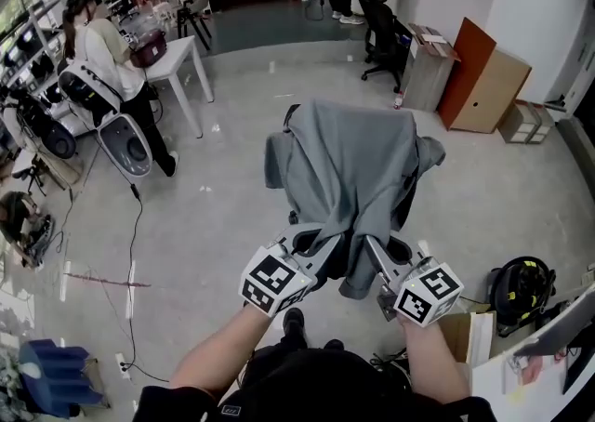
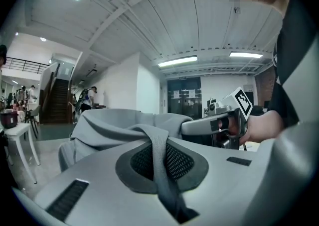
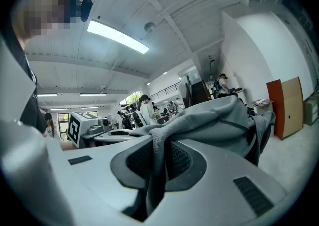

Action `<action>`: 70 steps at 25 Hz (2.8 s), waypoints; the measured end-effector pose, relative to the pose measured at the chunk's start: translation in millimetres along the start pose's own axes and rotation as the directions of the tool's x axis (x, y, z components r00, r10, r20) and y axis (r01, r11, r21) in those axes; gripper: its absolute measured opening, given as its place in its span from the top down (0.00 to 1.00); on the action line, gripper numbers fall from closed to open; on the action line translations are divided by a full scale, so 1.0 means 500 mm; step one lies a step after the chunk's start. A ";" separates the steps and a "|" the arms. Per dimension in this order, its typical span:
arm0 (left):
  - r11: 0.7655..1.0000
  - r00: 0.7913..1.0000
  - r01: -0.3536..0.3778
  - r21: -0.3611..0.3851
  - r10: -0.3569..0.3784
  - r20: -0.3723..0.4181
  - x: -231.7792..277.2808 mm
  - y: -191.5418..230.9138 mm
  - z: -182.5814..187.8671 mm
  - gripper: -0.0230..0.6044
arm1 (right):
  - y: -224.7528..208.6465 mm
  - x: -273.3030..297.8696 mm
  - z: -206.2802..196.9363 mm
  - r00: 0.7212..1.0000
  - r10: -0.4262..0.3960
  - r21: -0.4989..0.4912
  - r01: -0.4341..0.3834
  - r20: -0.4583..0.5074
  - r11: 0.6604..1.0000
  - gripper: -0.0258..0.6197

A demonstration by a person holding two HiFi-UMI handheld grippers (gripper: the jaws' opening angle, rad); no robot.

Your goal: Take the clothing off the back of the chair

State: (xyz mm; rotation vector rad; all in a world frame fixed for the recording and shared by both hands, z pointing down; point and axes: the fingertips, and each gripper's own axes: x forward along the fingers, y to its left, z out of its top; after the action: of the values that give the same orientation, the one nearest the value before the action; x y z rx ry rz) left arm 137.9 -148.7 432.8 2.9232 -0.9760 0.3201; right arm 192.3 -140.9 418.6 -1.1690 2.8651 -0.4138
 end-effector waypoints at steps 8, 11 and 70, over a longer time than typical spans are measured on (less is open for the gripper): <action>0.994 0.995 0.094 0.047 -0.092 -0.044 0.041 0.061 -0.022 0.95 | -0.008 0.106 -0.010 0.997 -0.010 0.118 0.019 -0.074 0.993 0.77; 0.990 0.992 0.114 0.085 -0.108 -0.068 0.056 0.080 -0.037 0.95 | -0.023 0.130 -0.017 0.994 -0.036 0.159 0.051 -0.100 0.986 0.74; 0.915 0.920 0.382 0.129 -0.363 -0.150 0.051 0.124 -0.102 0.64 | -0.155 0.095 -0.001 0.981 -0.164 0.130 0.177 -0.102 0.976 0.89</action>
State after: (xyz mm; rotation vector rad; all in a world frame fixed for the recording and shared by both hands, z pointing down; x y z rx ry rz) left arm 111.3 -207.8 486.6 3.0946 -0.3743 0.5676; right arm 211.4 -226.5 442.2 -1.4100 2.7639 -0.6767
